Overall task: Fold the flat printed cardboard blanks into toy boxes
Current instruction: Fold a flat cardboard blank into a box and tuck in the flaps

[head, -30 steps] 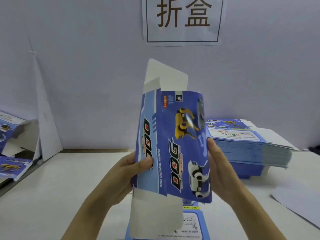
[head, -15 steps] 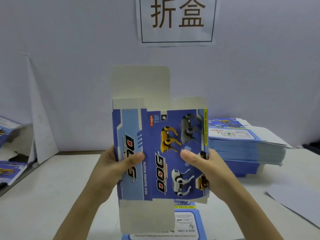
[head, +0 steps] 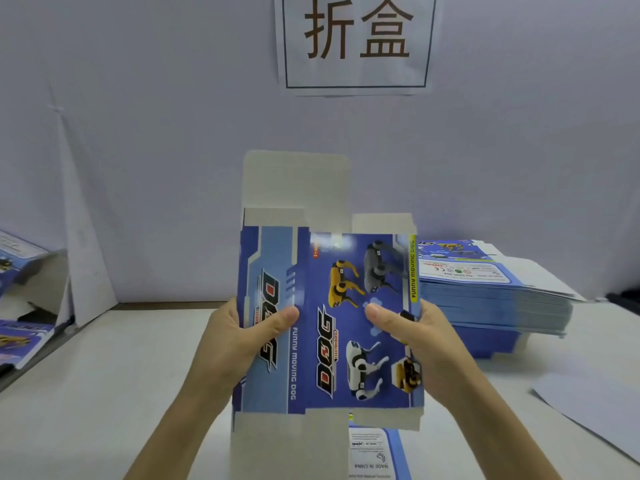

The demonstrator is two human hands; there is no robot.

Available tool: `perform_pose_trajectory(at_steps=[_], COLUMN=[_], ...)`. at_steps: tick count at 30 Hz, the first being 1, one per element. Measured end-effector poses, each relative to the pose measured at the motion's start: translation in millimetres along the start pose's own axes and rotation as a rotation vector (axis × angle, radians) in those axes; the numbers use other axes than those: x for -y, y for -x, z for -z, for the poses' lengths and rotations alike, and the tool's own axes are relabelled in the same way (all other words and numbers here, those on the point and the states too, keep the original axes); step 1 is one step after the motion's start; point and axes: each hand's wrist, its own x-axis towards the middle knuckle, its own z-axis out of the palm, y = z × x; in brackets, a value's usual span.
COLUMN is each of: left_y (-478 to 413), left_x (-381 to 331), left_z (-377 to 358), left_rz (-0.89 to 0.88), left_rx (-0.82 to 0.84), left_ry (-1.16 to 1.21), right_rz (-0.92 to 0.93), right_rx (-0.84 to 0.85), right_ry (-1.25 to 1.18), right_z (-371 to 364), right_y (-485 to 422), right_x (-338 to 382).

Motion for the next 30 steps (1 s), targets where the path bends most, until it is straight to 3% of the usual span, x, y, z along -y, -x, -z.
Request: perform_pose_trajectory(at_steps=[15,23,30], left_y=[1.1,5.8,12.7], left_x=[-0.6,-14.5,-14.3], left_z=[3.8,-2.2,-12.4], left_rz=[-0.059,-0.255,-0.352], left_rx=[-0.033,-0.069,0.018], left_ry=[-0.002,-0.134,-0.173], right_rz=[0.104,0.170,0.202], right_rx=[-0.067,-0.164,0.013], right_ry=[-0.018,-0.068,0.065], right_z=[-5.9,-15.2,-27.6], right_y=[1.2,0.9,3.9], right_x=[0.2,-4.7,1.4])
